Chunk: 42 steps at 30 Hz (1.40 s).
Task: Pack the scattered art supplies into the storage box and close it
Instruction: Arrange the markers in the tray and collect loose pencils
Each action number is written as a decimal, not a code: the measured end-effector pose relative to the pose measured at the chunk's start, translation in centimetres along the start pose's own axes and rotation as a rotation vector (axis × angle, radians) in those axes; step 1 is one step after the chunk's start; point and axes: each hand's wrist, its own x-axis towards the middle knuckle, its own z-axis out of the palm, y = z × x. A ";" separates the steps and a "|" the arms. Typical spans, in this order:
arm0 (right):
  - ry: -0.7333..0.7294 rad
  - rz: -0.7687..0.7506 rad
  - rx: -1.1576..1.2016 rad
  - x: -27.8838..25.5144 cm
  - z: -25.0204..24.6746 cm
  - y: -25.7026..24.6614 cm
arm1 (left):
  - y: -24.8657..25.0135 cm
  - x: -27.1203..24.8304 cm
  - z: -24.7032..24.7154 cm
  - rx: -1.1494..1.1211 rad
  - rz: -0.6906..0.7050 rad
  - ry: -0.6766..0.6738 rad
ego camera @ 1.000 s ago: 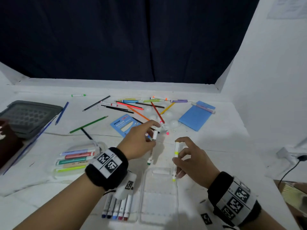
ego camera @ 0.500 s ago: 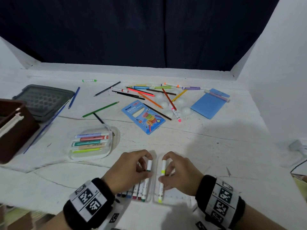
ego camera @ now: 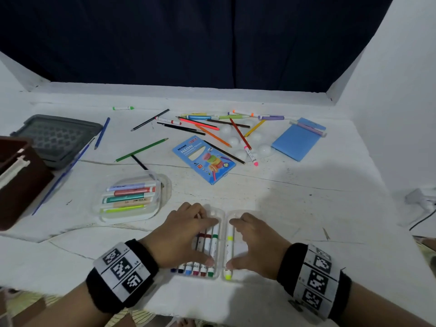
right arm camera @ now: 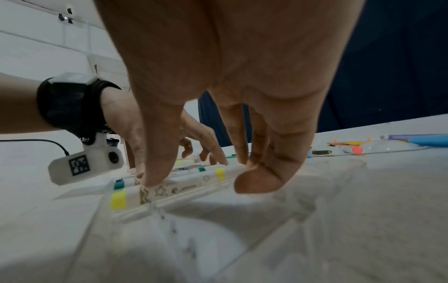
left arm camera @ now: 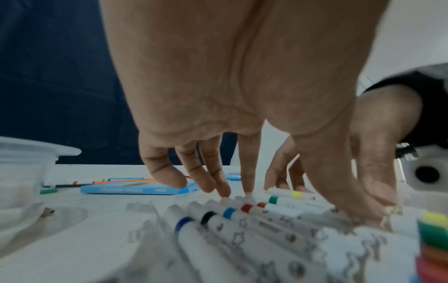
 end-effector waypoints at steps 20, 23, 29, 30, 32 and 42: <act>-0.012 -0.062 -0.184 5.1 -2.7 0.7 | 1.0 3.8 -1.8 0.197 -0.154 -0.006; -0.041 -0.071 -0.209 5.7 -3.7 1.1 | 0.5 4.6 -2.2 0.153 -0.176 0.011; 0.150 -0.012 0.017 7.1 -5.6 2.3 | 0.2 5.0 -2.3 0.123 -0.186 0.011; 0.228 0.020 0.037 7.7 -6.2 2.9 | 0.2 5.0 -2.4 0.115 -0.188 0.010; 0.337 0.081 -0.005 9.1 -7.7 3.9 | 0.2 5.1 -2.4 0.098 -0.194 0.011; 0.232 0.263 -0.330 15.8 -11.6 6.7 | -0.1 5.2 -2.3 0.070 -0.192 0.030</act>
